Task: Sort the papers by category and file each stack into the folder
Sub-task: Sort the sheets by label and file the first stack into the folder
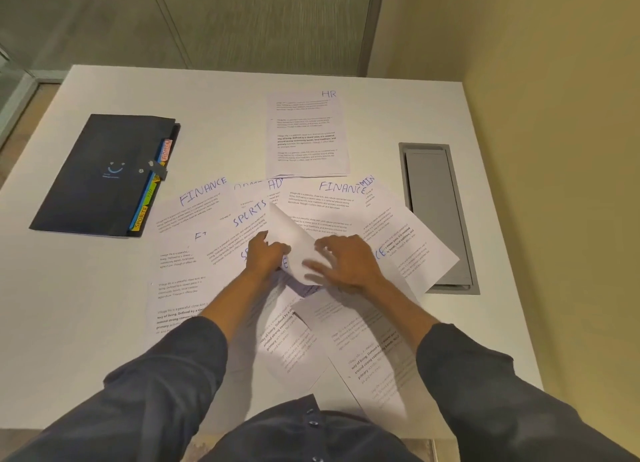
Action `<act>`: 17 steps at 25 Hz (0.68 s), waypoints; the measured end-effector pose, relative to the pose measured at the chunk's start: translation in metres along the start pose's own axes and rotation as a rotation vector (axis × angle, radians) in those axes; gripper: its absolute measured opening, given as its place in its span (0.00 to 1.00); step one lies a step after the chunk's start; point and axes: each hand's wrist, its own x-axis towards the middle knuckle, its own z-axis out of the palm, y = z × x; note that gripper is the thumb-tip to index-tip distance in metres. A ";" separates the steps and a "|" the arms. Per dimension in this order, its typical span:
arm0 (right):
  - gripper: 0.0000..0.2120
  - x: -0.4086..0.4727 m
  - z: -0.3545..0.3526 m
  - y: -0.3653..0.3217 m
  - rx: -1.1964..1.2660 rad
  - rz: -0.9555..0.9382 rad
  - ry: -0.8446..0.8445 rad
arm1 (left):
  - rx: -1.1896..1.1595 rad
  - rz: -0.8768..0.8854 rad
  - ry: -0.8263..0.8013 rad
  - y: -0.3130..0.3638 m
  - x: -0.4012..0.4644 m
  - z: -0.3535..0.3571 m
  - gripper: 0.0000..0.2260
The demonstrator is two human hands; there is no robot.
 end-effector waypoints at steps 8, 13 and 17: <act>0.35 0.044 -0.001 0.037 0.167 0.789 -0.143 | -0.100 -0.032 -0.001 -0.007 -0.002 -0.007 0.32; 0.31 0.054 0.016 0.029 0.352 0.883 0.021 | -0.053 -0.053 -0.004 -0.008 -0.003 -0.005 0.33; 0.13 0.051 0.011 0.027 0.572 0.751 0.163 | -0.078 -0.062 -0.002 -0.006 -0.002 -0.005 0.32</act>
